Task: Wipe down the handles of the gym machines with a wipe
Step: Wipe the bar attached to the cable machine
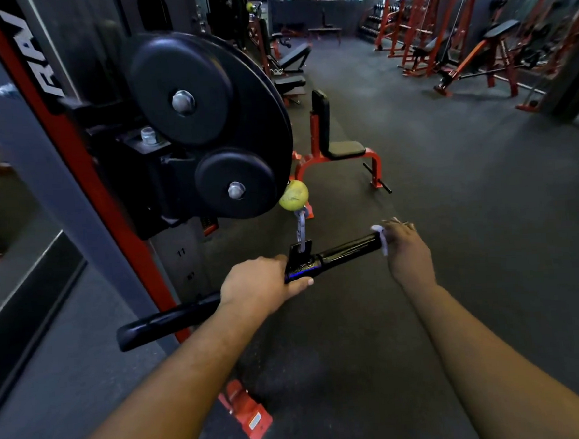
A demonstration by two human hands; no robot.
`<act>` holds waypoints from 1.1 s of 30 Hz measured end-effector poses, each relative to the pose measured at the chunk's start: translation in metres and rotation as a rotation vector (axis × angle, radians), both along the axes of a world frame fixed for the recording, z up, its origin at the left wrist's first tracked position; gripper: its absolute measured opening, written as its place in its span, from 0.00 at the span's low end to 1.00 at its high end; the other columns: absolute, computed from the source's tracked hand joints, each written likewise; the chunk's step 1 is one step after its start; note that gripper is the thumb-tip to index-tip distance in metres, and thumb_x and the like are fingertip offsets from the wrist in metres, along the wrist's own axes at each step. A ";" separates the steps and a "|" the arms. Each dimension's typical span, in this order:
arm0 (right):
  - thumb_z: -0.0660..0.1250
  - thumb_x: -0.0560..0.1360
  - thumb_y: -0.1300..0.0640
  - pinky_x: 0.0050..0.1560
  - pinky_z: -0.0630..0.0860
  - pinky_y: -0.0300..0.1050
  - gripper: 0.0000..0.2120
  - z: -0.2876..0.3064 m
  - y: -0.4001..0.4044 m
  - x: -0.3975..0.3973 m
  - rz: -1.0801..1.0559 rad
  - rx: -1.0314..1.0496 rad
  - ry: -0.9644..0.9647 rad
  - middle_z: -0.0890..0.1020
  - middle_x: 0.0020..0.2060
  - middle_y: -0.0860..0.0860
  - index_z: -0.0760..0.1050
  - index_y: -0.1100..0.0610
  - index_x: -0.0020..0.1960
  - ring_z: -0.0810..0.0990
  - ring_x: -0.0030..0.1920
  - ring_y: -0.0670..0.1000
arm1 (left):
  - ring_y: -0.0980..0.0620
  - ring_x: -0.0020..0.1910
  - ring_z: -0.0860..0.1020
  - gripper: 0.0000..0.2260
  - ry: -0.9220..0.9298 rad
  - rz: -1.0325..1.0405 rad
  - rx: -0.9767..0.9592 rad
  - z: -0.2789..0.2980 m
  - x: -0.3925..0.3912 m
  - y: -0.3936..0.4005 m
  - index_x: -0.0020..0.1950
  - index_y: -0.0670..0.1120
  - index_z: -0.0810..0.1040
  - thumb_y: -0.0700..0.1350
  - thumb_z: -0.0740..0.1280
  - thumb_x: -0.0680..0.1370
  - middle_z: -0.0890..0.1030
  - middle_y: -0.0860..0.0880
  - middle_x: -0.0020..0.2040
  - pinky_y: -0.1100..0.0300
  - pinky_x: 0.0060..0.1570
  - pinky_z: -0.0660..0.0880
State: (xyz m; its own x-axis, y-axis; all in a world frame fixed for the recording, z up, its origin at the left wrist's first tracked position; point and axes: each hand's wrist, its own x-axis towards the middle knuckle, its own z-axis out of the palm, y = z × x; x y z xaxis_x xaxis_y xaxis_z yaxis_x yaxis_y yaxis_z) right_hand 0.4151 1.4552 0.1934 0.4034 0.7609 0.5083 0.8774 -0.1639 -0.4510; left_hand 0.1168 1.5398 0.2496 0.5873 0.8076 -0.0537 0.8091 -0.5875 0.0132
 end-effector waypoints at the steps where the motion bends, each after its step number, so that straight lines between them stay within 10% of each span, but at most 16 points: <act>1: 0.67 0.76 0.69 0.66 0.73 0.50 0.19 -0.001 0.001 -0.009 -0.019 0.005 0.047 0.81 0.61 0.51 0.80 0.51 0.61 0.75 0.67 0.52 | 0.51 0.41 0.81 0.31 -0.001 0.004 -0.005 -0.001 0.001 0.001 0.63 0.55 0.74 0.77 0.55 0.75 0.78 0.53 0.42 0.51 0.43 0.82; 11: 0.72 0.73 0.63 0.76 0.56 0.65 0.28 -0.017 0.004 -0.058 0.124 -0.033 -0.410 0.76 0.71 0.49 0.73 0.52 0.72 0.67 0.76 0.54 | 0.50 0.42 0.81 0.33 0.008 0.015 -0.014 0.000 0.001 0.004 0.66 0.55 0.73 0.77 0.54 0.75 0.78 0.53 0.43 0.51 0.42 0.81; 16: 0.70 0.76 0.62 0.76 0.54 0.69 0.26 -0.006 0.000 0.011 -0.205 -0.157 -0.184 0.75 0.72 0.51 0.72 0.50 0.72 0.60 0.79 0.56 | 0.52 0.40 0.80 0.33 0.016 0.014 -0.028 0.000 0.002 0.003 0.66 0.55 0.73 0.78 0.53 0.75 0.78 0.53 0.42 0.51 0.42 0.82; 22: 0.60 0.74 0.73 0.79 0.54 0.59 0.29 -0.022 0.007 -0.094 0.061 0.032 0.036 0.71 0.74 0.51 0.74 0.52 0.71 0.60 0.79 0.50 | 0.52 0.41 0.80 0.32 0.017 0.008 -0.044 0.002 0.000 0.005 0.66 0.55 0.73 0.77 0.55 0.75 0.78 0.53 0.43 0.51 0.44 0.82; 26: 0.56 0.78 0.62 0.79 0.50 0.63 0.25 -0.021 0.000 -0.095 0.220 0.022 -0.138 0.73 0.73 0.48 0.72 0.51 0.73 0.62 0.78 0.50 | 0.50 0.42 0.81 0.33 0.025 0.017 -0.020 0.002 -0.002 0.003 0.67 0.55 0.73 0.77 0.55 0.75 0.79 0.52 0.44 0.51 0.43 0.82; 33: 0.73 0.73 0.64 0.74 0.50 0.75 0.30 -0.012 -0.001 0.011 -0.213 -0.112 -0.110 0.76 0.71 0.50 0.72 0.47 0.72 0.59 0.79 0.56 | 0.50 0.40 0.80 0.33 0.023 0.011 -0.008 0.005 -0.001 -0.001 0.64 0.54 0.74 0.77 0.53 0.75 0.78 0.52 0.41 0.51 0.41 0.82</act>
